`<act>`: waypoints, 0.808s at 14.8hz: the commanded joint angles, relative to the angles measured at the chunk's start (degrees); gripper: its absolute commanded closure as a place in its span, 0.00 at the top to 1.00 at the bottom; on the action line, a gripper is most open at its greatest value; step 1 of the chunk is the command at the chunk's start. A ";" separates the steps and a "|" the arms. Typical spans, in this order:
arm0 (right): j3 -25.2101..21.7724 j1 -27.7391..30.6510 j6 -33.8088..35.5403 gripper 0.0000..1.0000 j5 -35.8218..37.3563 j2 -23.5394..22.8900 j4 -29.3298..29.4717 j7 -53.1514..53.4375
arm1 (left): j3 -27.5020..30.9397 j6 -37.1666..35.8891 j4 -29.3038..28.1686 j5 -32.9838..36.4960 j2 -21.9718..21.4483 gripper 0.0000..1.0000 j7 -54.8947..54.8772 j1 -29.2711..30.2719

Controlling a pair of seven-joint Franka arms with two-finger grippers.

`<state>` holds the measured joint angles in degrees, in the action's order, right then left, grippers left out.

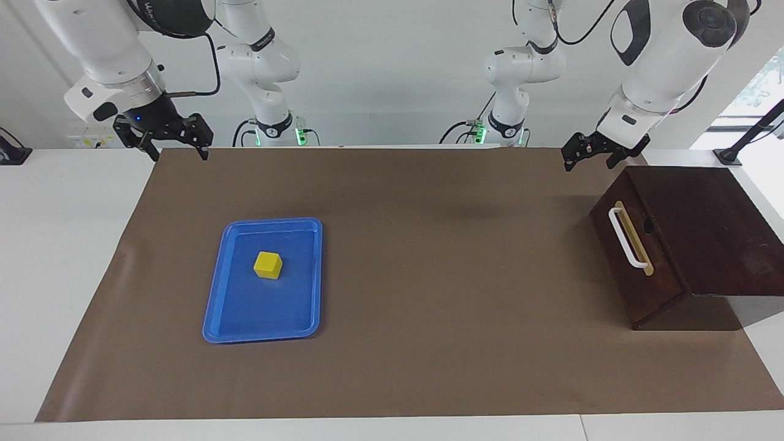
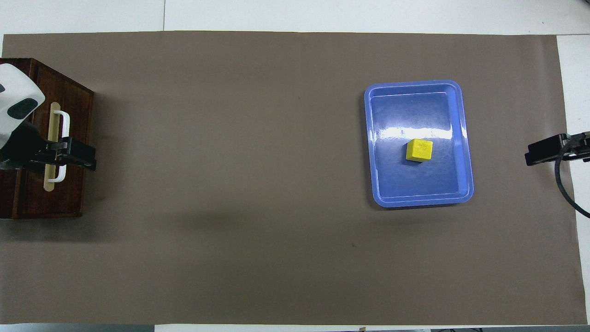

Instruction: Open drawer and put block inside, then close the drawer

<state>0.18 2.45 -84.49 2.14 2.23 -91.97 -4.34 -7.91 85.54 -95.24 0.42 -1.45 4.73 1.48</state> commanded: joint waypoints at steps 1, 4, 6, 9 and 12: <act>0.08 0.45 -0.15 1.00 -0.99 -0.21 0.39 -1.11 | 0.44 -0.90 -0.21 -0.51 -0.66 1.00 -0.25 -0.16; 0.08 0.36 -0.24 1.00 -0.99 -0.21 0.30 -1.11 | 0.44 -0.90 -0.21 -0.51 -0.66 1.00 -0.25 -0.16; 0.08 0.27 0.03 1.00 -0.91 -0.03 -0.05 -1.20 | 0.44 -0.90 -0.21 -0.51 -0.66 1.00 -0.25 -0.16; 0.17 0.62 0.03 1.00 -0.99 0.84 -1.80 -4.60 | 0.44 -0.90 -0.21 -0.42 -0.66 1.00 -0.25 -0.16; 0.08 1.06 -2.59 1.00 -1.08 2.77 -6.18 -14.87 | 0.44 -0.90 -0.21 -0.51 -0.66 1.00 -0.25 -0.16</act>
<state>0.16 2.51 -84.55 2.14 2.43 -93.51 -12.75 -7.91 85.54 -95.24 0.42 -1.45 4.73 1.48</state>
